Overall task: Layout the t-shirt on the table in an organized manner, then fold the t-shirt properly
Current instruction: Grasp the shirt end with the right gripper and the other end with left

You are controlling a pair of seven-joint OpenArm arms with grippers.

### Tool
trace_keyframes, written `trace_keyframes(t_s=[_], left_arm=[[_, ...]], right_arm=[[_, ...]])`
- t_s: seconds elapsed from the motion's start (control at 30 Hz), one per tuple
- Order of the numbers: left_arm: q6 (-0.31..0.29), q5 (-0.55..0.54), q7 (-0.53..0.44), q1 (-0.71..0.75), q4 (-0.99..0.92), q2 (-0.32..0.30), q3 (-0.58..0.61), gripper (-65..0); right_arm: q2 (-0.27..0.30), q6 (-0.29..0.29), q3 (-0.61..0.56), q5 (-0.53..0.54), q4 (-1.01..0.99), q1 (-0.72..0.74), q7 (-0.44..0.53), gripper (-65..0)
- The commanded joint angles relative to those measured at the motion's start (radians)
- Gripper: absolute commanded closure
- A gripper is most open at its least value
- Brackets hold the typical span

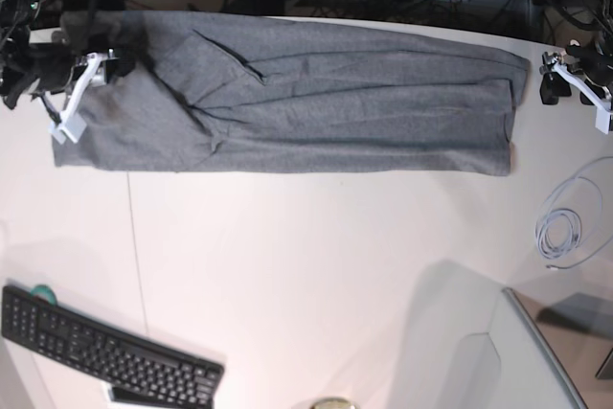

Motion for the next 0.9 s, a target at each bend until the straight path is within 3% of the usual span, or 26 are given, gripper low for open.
trace_keyframes(t_s=[0.0,0.13,0.27,0.33,0.43,0.5,0.57,0.63,0.73,0.87], left_arm=[[-0.001,-0.012,-0.013,0.015,0.047,-0.003,-0.005,-47.1],[-0.001,-0.007,-0.012,0.041,0.191,0.114,-0.002,-46.9],[-0.001,-0.002,-0.02,0.035,0.188,0.181,0.073,-43.9],[-0.001,-0.004,-0.033,0.015,0.154,0.184,0.113,-37.0],[-0.001,-0.002,-0.118,0.007,0.116,0.198,0.151,-21.4],[-0.001,-0.002,-0.159,0.009,0.107,0.2,0.159,-10.2],[-0.001,-0.002,-0.165,0.009,0.107,0.207,0.154,0.0],[-0.001,-0.001,-0.164,0.009,0.102,0.206,0.156,0.0],[-0.001,0.088,-0.168,0.001,0.045,0.204,0.156,0.0],[-0.001,0.131,-0.17,-0.001,0.018,0.203,0.15,0.0]], right_arm=[[0.021,-0.001,0.017,0.014,0.056,0.006,0.005,-30.0],[0.013,0.004,-0.005,0.013,0.197,0.028,0.04,-27.9],[0.019,-0.001,-0.15,0.011,0.21,0.1,0.148,-27.9],[0.013,-0.002,-0.226,0.011,0.188,0.14,0.18,-27.8],[0.01,-0.005,-0.359,0.011,0.116,0.21,0.22,-27.3],[0.01,-0.025,-0.43,0.011,0.039,0.255,0.258,-20.7],[0.01,-0.059,-0.502,0.011,-0.04,0.304,0.3,-9.8],[0.01,-0.09,-0.58,0.011,-0.116,0.347,0.333,0.0],[0.01,-0.117,-0.675,0.011,-0.191,0.387,0.384,-1.8],[0.01,-0.117,-0.704,0.011,-0.228,0.387,0.424,-1.8]])
